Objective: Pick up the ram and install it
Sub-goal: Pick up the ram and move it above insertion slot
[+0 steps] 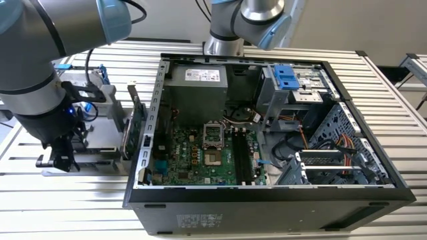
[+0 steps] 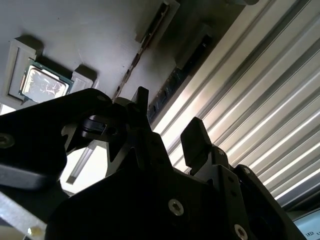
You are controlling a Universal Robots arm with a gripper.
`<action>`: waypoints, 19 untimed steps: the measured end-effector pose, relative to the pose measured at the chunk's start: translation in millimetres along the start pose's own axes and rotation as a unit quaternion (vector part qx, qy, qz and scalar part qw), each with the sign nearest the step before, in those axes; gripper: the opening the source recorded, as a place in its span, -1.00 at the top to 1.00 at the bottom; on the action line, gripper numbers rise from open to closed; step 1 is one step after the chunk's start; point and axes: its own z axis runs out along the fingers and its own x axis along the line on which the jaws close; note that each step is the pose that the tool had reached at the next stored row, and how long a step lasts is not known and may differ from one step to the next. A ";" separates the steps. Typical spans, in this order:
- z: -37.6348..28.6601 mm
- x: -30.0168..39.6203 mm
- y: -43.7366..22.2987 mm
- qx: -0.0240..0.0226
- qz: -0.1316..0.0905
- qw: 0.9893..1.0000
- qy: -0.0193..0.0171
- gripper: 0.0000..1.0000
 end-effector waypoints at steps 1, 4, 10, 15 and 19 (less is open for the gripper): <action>1.2 0.0 -0.1 0.000 0.000 1.000 0.000 -1.00; 5.4 -0.1 -0.6 0.000 0.001 1.000 0.000 -1.00; 13.4 -0.2 -1.5 0.000 0.001 1.000 0.000 -1.00; 18.2 -0.4 -2.1 0.000 0.002 1.000 0.000 -1.00; 19.4 -0.9 -2.3 0.000 0.002 1.000 0.000 -1.00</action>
